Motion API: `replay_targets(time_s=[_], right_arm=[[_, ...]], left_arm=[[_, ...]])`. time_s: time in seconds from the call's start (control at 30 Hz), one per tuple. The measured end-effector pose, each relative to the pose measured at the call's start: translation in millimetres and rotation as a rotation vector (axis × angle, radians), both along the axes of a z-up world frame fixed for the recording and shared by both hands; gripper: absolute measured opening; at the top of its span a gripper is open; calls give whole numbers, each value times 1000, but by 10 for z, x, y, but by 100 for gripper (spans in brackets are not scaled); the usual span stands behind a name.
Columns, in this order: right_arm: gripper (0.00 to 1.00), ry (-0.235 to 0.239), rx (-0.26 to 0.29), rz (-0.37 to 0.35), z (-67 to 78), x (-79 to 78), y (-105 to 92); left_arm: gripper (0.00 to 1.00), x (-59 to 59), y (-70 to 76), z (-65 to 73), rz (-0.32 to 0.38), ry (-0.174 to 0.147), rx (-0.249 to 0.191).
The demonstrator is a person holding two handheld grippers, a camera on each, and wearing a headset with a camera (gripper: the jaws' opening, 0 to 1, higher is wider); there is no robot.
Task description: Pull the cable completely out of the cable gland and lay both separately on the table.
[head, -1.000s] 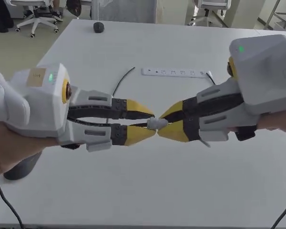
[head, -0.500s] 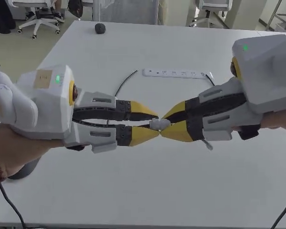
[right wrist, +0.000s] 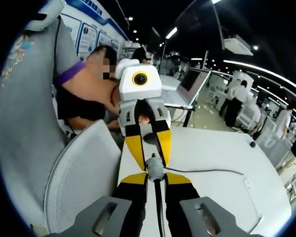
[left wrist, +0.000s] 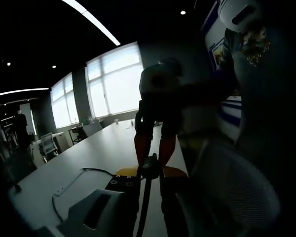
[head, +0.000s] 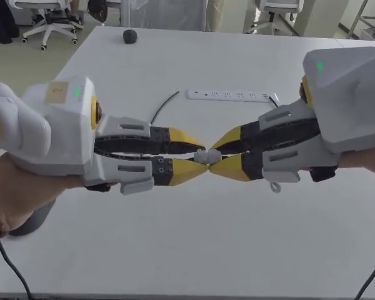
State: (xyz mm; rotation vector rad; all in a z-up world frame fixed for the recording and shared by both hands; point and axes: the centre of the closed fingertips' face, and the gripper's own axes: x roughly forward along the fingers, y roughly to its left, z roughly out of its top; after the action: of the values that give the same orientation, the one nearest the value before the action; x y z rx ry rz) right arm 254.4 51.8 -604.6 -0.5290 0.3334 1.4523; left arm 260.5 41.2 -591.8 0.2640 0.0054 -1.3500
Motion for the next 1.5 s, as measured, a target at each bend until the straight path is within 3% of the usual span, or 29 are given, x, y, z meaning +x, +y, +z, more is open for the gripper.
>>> replay_targets(time_s=[0.07,0.13,0.17,0.27,0.3,0.4,0.53,0.57,0.6,0.63,0.67,0.73,0.77,0.8,0.9,0.93,1.17,1.23,1.4,1.5], right_arm=[[9,-8,17,12,37,13,3],[13,47,79,-4,130,8,36],[16,64,80,-12,133,27,28],[13,88,61,5,74,6,14],[14,165,69,5,52,-62,14],[9,214,123,-11,64,-33,-6],[9,347,193,-41,86,-1,-19],[12,351,216,-62,97,54,-23],[13,412,233,-59,99,34,-33],[13,443,248,-57,109,19,-34],[12,454,284,-45,146,13,-21],[10,531,299,-40,155,-34,-23],[9,537,338,-47,184,0,-12],[9,586,333,-48,167,-26,-24],[10,647,370,-43,174,-46,-49],[10,649,386,-53,173,-27,-58],[11,686,360,-53,95,-90,-40],[10,677,356,-50,91,-99,-30],[9,725,346,-34,58,-132,-9],[8,706,337,-30,61,-128,-20]], left_arm=[[15,12,15,-14,-2,-31,28],[15,-10,17,-66,-17,-39,56],[15,-31,9,-69,-26,-45,54],[15,-51,3,-68,-29,-49,49],[15,-41,9,-64,-23,-51,45],[15,-55,25,-35,-28,-62,33],[15,-70,28,-26,-32,-77,36],[15,-77,30,-21,-34,-78,35],[15,-103,28,-2,-44,-96,30],[15,-101,28,-1,-41,-93,30],[15,-115,22,7,-47,-100,29],[15,-147,8,21,-56,-110,26],[15,-155,5,23,-60,-113,26],[15,-171,-3,33,-64,-130,28],[15,-167,-1,57,-59,-135,22],[15,-170,4,62,-58,-138,22],[15,-194,8,44,-64,-147,28],[15,-184,7,42,-61,-146,26],[15,-177,-17,33,-75,-168,35],[15,-162,-21,28,-74,-170,35]])
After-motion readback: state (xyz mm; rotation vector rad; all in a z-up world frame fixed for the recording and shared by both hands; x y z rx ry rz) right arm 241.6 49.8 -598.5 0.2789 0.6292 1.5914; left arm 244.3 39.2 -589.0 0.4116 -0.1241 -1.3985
